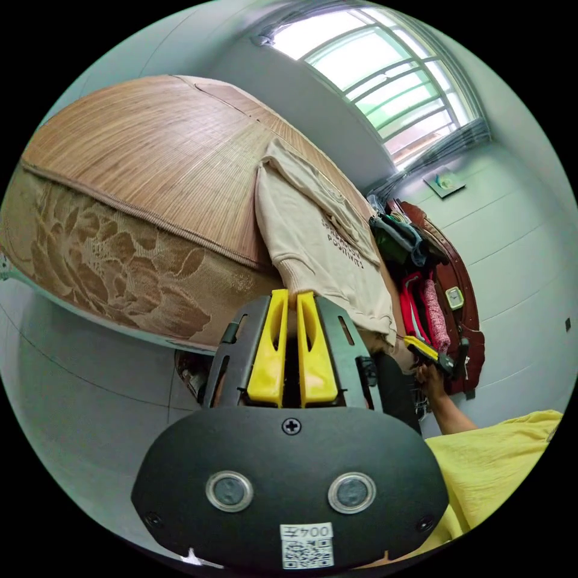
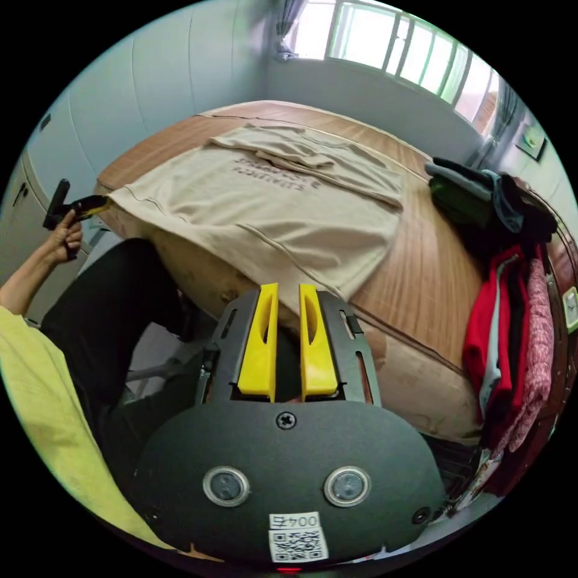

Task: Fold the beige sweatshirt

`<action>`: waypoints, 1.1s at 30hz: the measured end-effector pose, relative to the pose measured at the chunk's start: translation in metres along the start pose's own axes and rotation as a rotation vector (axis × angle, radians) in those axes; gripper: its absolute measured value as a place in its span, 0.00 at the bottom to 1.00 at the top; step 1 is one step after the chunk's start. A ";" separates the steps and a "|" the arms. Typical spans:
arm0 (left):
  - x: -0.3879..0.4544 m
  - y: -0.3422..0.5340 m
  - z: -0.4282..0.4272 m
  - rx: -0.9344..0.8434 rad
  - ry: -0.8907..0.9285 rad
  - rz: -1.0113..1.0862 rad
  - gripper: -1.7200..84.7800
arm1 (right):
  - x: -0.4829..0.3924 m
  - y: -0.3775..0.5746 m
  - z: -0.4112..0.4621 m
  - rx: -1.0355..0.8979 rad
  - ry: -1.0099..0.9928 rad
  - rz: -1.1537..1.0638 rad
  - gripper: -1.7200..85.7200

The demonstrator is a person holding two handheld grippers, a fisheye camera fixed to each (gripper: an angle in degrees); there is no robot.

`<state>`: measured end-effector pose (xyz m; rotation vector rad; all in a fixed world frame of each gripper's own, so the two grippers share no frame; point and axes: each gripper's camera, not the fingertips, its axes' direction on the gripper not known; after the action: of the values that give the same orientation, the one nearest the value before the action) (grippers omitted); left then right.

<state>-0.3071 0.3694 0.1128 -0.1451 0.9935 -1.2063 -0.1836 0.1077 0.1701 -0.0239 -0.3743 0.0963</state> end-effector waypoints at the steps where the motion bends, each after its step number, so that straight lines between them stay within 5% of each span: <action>1: -0.003 0.000 0.001 0.001 0.005 -0.016 0.05 | -0.002 0.008 0.001 -0.009 0.038 -0.005 0.10; 14: -0.022 -0.012 -0.002 -0.012 0.002 -0.057 0.05 | -0.090 0.015 0.025 -0.117 0.291 -0.396 0.11; 18: -0.027 -0.015 -0.005 -0.012 0.008 -0.060 0.04 | -0.085 0.015 0.006 -0.067 0.280 -0.358 0.09; 25: -0.034 -0.018 -0.007 -0.016 0.013 -0.062 0.04 | -0.025 0.014 -0.023 -0.015 -0.016 -0.024 0.05; 33: -0.039 -0.018 -0.009 -0.013 0.019 -0.072 0.04 | -0.074 0.017 -0.011 -0.061 0.174 -0.166 0.08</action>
<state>-0.3263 0.3982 0.1396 -0.1814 1.0201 -1.2693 -0.2498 0.1170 0.1317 -0.0609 -0.2041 -0.0813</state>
